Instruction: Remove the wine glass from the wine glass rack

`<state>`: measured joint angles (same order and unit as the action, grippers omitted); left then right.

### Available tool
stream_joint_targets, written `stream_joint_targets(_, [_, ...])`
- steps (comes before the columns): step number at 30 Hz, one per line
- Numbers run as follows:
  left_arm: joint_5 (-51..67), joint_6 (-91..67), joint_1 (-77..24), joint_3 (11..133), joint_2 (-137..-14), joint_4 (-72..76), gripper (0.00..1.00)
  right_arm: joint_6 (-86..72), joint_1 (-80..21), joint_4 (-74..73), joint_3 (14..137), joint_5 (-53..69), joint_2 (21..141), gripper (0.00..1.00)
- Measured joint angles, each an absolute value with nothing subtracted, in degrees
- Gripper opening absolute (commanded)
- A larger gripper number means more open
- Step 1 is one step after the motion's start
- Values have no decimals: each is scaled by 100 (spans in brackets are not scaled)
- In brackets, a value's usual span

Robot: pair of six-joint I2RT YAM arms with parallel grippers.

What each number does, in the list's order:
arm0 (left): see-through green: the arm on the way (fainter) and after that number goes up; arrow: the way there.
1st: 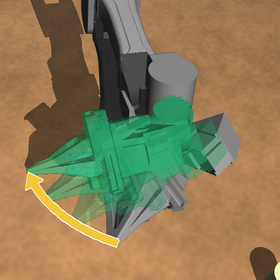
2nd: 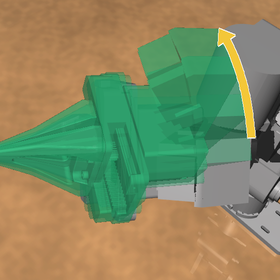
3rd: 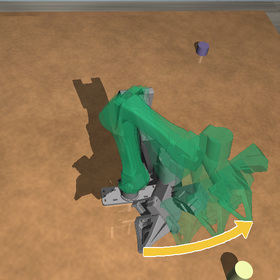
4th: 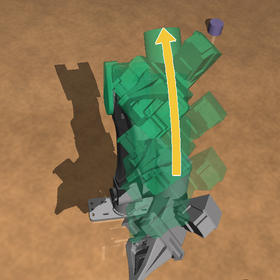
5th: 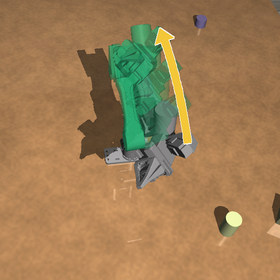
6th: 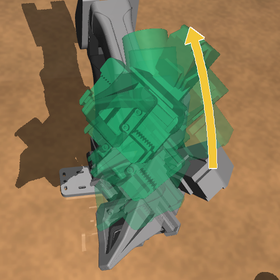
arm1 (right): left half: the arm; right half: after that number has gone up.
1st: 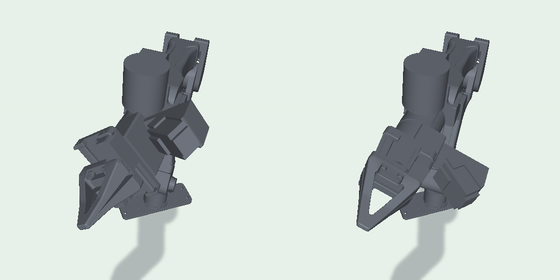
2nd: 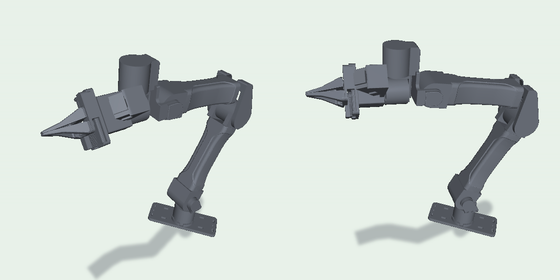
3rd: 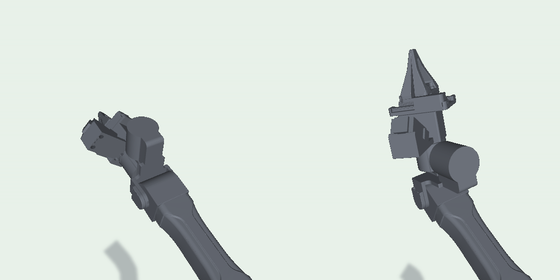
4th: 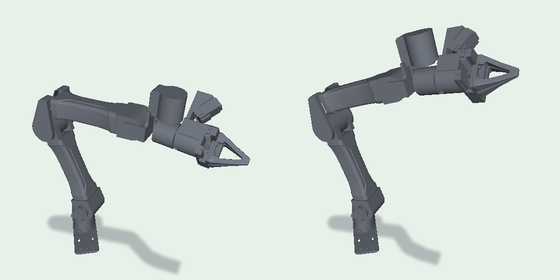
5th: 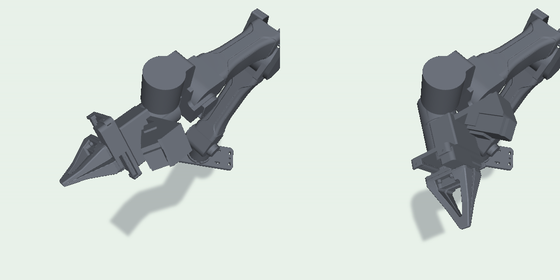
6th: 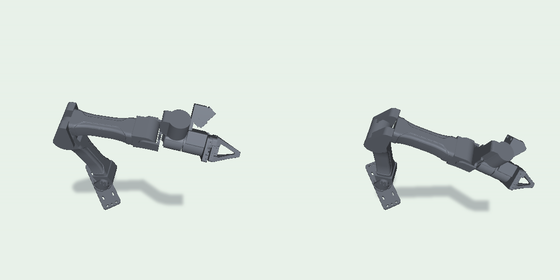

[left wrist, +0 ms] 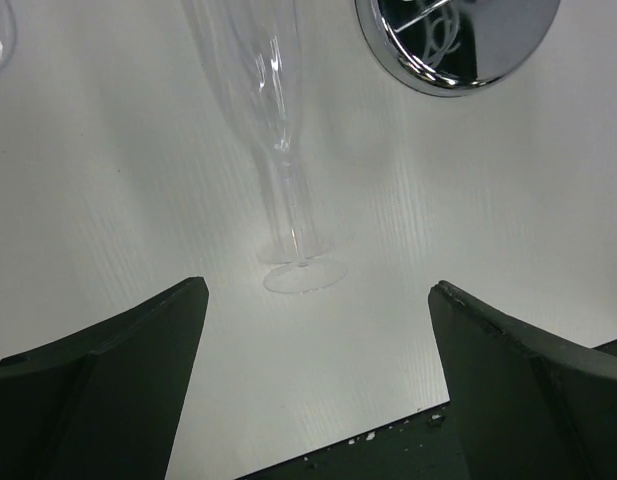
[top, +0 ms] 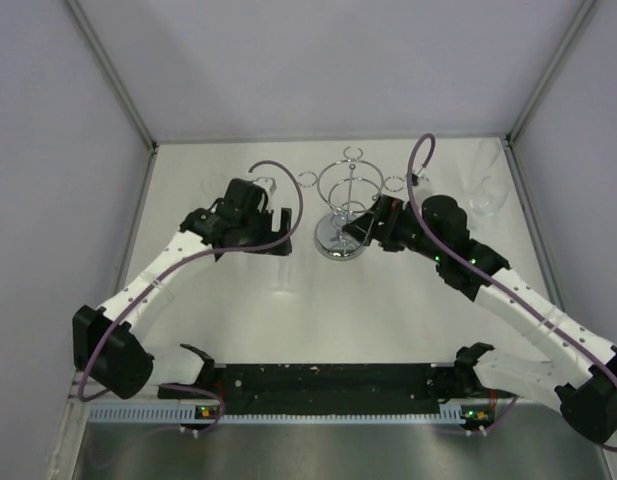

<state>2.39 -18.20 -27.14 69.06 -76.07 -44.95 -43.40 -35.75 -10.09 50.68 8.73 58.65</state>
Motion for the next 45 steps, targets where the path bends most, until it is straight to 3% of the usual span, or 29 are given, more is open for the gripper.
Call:
stream_joint_targets(6, [-403, -2443, -3129, 5964, -7526, -3922, 88, -4311, -3575, -1033, 5050, 867, 5706, 89])
stream_joint_targets(13, [-1236, -2779, -3111, 5752, -7909, -3352, 77, -4303, -3575, -1085, 4858, 849, 5424, 89])
stream_joint_targets(20, [-1313, -2888, -3183, 5706, -8503, -2867, 73, -4303, -3573, -1122, 4724, 810, 5306, 89])
stream_joint_targets(34, [-1229, -3055, -3605, 4639, -8501, -1627, 69, -4324, -3570, -1153, 4462, 779, 5159, 89])
stream_joint_targets(45, [-1334, -3164, -3857, 4534, -8368, -1297, 65, -4359, -3570, -1179, 4449, 773, 5061, 89])
